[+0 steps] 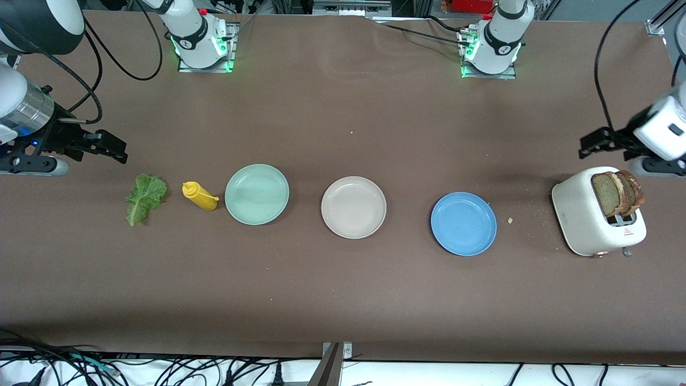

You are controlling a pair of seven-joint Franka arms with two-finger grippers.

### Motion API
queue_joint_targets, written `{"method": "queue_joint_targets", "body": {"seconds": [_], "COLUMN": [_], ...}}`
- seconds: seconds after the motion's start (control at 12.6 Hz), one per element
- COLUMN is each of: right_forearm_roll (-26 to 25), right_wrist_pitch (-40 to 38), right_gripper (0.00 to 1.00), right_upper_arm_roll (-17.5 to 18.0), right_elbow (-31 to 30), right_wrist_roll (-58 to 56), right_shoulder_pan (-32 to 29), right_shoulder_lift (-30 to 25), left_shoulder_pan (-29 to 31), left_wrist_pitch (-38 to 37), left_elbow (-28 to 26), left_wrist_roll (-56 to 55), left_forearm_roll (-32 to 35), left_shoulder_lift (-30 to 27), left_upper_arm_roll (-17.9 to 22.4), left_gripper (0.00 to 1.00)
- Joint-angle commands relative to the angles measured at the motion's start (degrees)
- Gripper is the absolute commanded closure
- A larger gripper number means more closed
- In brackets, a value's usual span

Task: Make sandwich in beige plate with both arms
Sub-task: 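Lower the left gripper onto a bread slice in the toaster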

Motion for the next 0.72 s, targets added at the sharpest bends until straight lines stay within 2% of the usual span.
{"method": "queue_joint_targets", "body": {"seconds": [0.0,0.16,0.32,0.64], "right_forearm_roll": [0.9,0.8,0.9,0.9], "right_wrist_pitch": [0.5,0.5,0.5,0.6], "right_gripper": [0.0,0.0,0.0,0.0], "right_upper_arm_roll": [-0.2,-0.2,-0.2,-0.2], "right_elbow": [-0.4,-0.4,-0.4,-0.4], "right_wrist_roll": [0.4,0.5,0.5,0.5], "right_shoulder_pan": [0.0,0.1,0.0,0.0], "right_shoulder_lift": [-0.4,-0.4,-0.4,0.1], "left_shoulder_pan": [2.9,7.1,8.9,10.3], "left_wrist_pitch": [2.8,7.6,9.9,16.9], "left_elbow": [1.6,0.9,0.2,-7.7], "left_wrist_roll": [2.5,8.0,10.1,8.9], "left_forearm_roll": [1.2,1.1,1.0,0.3], "left_shoulder_lift": [3.5,6.1,8.0,7.9], "left_upper_arm_roll": [-0.4,-0.4,-0.4,-0.4], "left_gripper": [0.0,0.0,0.0,0.0]}}
